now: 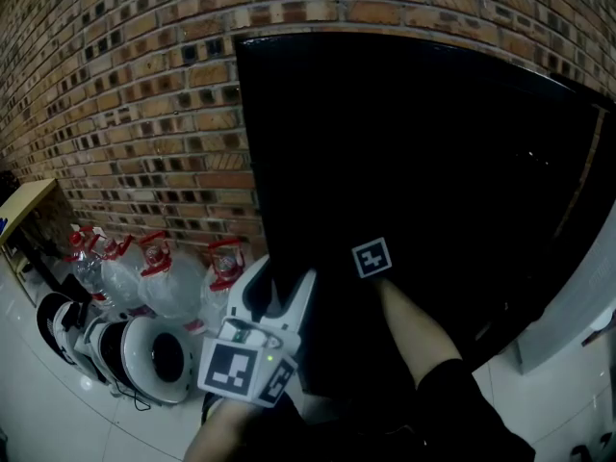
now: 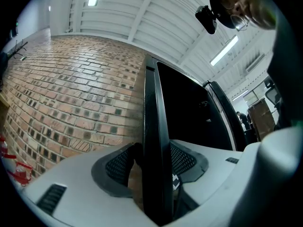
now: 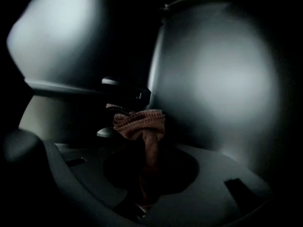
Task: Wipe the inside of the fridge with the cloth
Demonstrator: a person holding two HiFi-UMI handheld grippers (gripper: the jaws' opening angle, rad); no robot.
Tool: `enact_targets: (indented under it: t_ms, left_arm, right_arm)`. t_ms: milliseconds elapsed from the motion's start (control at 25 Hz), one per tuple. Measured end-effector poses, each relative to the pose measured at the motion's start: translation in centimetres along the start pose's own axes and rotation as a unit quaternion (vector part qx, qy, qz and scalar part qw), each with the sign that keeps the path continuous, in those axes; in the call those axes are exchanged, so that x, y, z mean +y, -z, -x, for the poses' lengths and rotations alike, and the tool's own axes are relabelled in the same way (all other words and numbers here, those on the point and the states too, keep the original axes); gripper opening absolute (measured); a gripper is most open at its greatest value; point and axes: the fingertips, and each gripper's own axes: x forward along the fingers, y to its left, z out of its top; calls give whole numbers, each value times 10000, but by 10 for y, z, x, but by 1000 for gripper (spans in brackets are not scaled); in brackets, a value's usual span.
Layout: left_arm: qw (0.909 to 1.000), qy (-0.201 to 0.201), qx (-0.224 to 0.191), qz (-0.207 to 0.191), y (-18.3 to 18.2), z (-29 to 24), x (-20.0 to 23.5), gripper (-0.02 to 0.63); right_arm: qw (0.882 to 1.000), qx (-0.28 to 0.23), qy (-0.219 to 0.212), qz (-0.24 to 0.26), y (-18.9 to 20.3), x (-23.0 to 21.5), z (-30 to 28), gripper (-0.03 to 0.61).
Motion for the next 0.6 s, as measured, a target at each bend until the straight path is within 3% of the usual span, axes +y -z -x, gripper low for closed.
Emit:
enact_targets:
  t_ms: [200, 400, 600]
  left_arm:
    - [10000, -16, 12, -3, 1, 0, 1, 224]
    - [10000, -22, 12, -12, 1, 0, 1, 224]
    - [10000, -35, 16, -11, 0, -1, 2, 224]
  right_arm:
    - [9999, 46, -55, -92, 1, 3, -2, 81]
    - [9993, 275, 222, 120, 10, -8, 3, 81]
    - [9983, 399, 415, -95, 27, -32, 15, 81]
